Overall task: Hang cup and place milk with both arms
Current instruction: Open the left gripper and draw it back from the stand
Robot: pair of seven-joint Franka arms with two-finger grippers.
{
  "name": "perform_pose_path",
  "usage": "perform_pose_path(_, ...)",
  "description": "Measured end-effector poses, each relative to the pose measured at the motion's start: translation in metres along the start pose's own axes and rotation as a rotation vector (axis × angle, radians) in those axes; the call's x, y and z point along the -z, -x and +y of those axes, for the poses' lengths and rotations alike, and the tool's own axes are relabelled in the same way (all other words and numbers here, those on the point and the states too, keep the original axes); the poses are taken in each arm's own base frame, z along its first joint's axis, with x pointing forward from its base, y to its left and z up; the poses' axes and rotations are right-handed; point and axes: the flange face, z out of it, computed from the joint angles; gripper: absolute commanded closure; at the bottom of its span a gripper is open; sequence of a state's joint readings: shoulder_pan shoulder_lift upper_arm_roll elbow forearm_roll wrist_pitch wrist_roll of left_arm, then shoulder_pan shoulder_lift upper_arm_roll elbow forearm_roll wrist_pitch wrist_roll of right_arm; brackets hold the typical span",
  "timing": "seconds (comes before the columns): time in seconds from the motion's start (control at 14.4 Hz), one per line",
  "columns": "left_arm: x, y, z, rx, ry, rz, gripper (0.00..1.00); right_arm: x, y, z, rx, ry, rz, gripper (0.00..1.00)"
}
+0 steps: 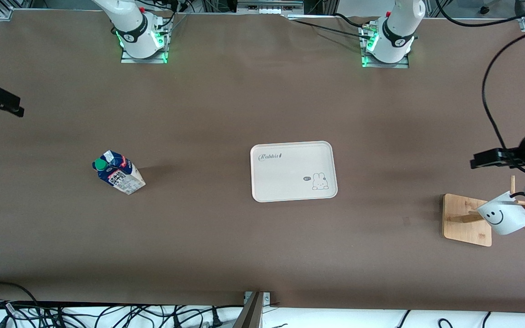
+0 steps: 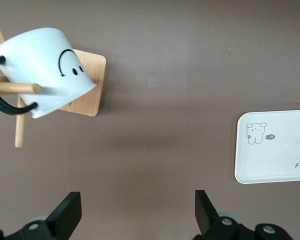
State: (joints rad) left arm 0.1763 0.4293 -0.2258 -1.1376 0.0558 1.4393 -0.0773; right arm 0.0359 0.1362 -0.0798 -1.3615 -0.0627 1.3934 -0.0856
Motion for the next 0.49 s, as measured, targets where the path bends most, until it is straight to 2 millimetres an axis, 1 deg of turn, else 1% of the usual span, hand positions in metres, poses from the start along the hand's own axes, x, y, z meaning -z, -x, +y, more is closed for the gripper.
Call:
perform_pose_path(0.07, -0.002, 0.004, 0.009, 0.000, -0.005, -0.007, 0.00, 0.000, 0.001, -0.002, 0.003, 0.000, -0.001, 0.00)
perform_pose_path(0.21, -0.009, 0.011, 0.019, -0.004, -0.012, -0.018, 0.00, -0.001, -0.001, -0.003, 0.006, 0.001, 0.011, 0.00)
perform_pose_path(0.35, -0.017, 0.020, 0.024, -0.002, -0.022, -0.017, 0.00, -0.004, -0.005, -0.003, 0.006, 0.001, 0.028, 0.00)
perform_pose_path(0.49, -0.023, 0.035, 0.028, 0.008, -0.037, -0.020, 0.00, -0.009, -0.009, 0.001, -0.003, -0.012, 0.032, 0.00)
